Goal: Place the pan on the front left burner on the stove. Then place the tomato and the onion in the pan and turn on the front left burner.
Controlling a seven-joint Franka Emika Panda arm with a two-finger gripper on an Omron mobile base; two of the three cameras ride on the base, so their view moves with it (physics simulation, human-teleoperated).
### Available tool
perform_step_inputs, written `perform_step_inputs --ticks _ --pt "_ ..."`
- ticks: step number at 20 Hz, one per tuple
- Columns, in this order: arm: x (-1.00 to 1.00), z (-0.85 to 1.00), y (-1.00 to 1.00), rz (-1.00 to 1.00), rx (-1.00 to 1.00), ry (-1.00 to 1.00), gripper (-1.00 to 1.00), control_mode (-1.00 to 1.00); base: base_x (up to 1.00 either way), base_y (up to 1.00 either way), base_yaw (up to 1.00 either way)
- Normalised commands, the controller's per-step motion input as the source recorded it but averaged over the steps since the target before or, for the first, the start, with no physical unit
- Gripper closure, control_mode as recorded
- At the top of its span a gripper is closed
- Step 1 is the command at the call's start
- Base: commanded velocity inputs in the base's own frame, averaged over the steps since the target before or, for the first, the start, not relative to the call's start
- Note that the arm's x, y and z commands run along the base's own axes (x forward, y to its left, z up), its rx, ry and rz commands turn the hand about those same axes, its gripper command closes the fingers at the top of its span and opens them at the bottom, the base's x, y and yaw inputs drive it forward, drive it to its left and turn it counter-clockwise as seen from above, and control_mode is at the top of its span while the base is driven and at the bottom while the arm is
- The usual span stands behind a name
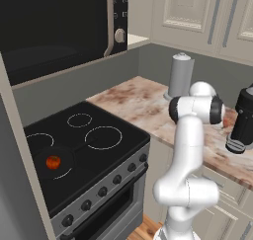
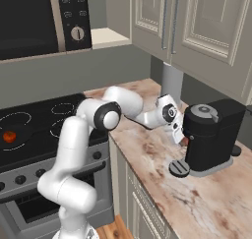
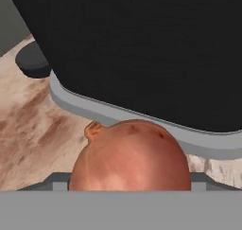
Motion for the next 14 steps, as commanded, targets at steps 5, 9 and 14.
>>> perform_step_inputs --ticks 5,9,14 --pt "-0.18 0.24 0.52 0.01 0.00 -0.01 1.00 -1.00 0.00 0.00 0.00" --pt "-0.39 0.42 0.53 0.08 0.00 -0.05 1.00 -1.00 0.00 0.00 0.00" --pt "-0.54 0.52 0.40 0.19 0.03 -0.02 1.00 -1.00 0.00 0.00 0.00"
